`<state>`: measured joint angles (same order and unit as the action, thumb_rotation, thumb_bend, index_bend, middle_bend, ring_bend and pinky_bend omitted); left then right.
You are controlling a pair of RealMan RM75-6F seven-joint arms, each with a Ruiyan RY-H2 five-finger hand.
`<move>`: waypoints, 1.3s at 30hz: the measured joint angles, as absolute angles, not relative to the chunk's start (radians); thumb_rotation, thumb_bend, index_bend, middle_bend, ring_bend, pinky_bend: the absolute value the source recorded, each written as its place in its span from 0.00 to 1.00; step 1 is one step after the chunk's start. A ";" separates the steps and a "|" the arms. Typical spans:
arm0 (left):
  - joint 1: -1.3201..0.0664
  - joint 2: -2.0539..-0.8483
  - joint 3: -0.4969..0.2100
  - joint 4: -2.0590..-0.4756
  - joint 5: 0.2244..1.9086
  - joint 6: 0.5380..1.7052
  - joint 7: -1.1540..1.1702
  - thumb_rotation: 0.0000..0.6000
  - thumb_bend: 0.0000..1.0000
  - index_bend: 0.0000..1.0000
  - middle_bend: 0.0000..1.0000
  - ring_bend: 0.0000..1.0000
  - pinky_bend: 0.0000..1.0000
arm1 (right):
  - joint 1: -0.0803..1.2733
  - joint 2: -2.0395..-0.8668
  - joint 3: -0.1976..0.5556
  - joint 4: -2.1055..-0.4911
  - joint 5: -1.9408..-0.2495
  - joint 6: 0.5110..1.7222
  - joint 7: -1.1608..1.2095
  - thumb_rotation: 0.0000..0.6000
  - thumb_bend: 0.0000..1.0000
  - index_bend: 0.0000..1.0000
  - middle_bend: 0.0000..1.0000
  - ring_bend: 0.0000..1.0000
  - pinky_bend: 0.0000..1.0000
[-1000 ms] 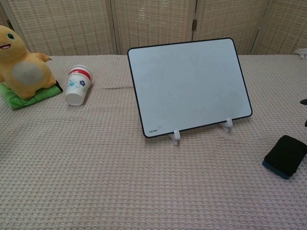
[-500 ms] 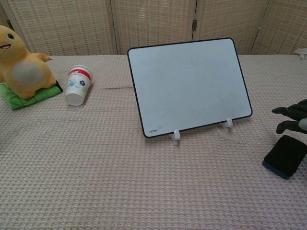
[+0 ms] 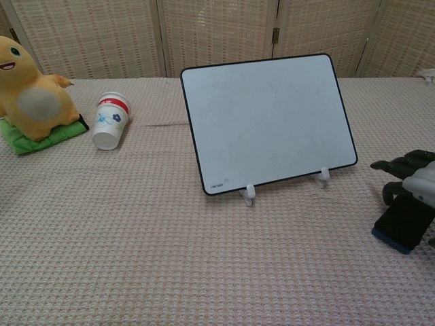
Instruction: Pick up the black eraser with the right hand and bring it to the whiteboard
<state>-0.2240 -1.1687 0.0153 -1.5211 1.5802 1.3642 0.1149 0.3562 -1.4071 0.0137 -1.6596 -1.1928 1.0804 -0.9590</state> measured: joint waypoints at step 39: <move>-0.202 -1.123 0.064 -1.567 1.644 1.389 0.078 1.00 0.23 0.00 0.00 0.00 0.00 | 0.494 -1.849 0.293 -1.181 -1.431 1.420 -0.702 1.00 0.25 0.59 0.12 0.14 0.00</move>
